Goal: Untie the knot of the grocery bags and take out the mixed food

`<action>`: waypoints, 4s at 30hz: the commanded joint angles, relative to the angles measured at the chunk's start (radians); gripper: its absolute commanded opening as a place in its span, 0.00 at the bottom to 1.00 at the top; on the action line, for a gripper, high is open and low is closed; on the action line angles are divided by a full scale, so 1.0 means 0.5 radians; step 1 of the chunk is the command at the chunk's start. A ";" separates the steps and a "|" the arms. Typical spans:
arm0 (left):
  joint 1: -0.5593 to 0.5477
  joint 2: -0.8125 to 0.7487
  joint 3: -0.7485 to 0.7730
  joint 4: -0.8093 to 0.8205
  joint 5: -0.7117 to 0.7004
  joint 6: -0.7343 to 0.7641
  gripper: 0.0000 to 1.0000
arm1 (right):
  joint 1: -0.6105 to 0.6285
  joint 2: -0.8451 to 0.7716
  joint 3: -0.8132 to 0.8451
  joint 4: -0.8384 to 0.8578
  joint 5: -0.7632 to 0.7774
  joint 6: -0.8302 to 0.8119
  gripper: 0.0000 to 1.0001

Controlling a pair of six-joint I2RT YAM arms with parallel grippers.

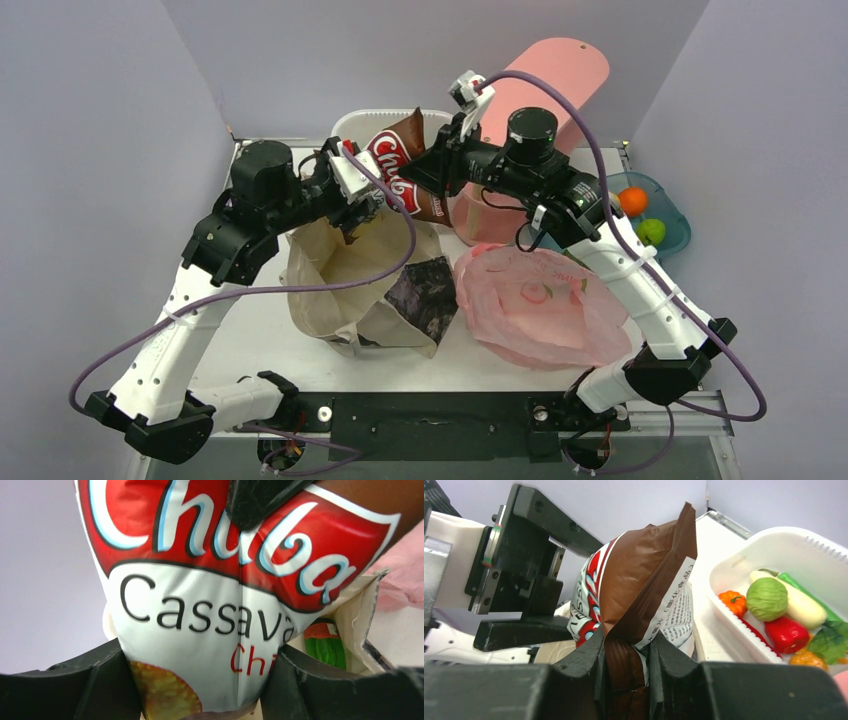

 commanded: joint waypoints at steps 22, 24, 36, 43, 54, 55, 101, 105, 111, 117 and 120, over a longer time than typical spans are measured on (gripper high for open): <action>0.013 0.052 0.444 0.231 0.246 -0.373 0.97 | -1.187 -0.546 -0.208 0.693 -0.546 0.764 0.00; 0.011 0.054 0.426 0.229 0.266 -0.345 0.97 | -1.343 -0.575 -0.218 0.744 -0.558 0.855 0.00; 0.008 0.088 0.308 0.327 0.113 -0.359 0.97 | -2.636 -1.052 -0.869 1.040 -0.740 1.722 0.00; 0.005 0.164 0.335 0.364 0.084 -0.400 0.97 | -3.090 -1.101 -1.095 0.772 -0.682 1.782 0.00; 0.005 0.198 0.330 0.439 0.038 -0.463 0.97 | -2.991 -0.861 -1.363 0.656 -0.460 1.593 0.00; 0.005 0.196 0.320 0.439 0.038 -0.457 0.97 | -2.933 -0.837 -1.384 0.728 -0.468 1.596 0.00; 0.023 0.154 0.097 0.122 -0.130 -0.009 0.97 | -2.115 0.614 -0.957 1.266 -0.521 1.652 0.51; 0.028 0.166 0.110 0.085 -0.090 -0.014 0.97 | -2.166 0.576 -0.960 1.197 -0.536 1.590 0.60; 0.040 0.152 0.087 -0.034 0.045 -0.012 0.97 | -2.313 0.424 -1.010 1.073 -0.623 1.479 0.68; 0.063 0.074 -0.059 -0.135 0.151 0.024 0.97 | -2.408 0.300 -1.000 0.702 -0.563 1.160 0.70; 0.078 -0.003 -0.154 -0.193 0.181 0.037 0.97 | -2.403 0.211 -0.986 0.454 -0.512 0.969 0.70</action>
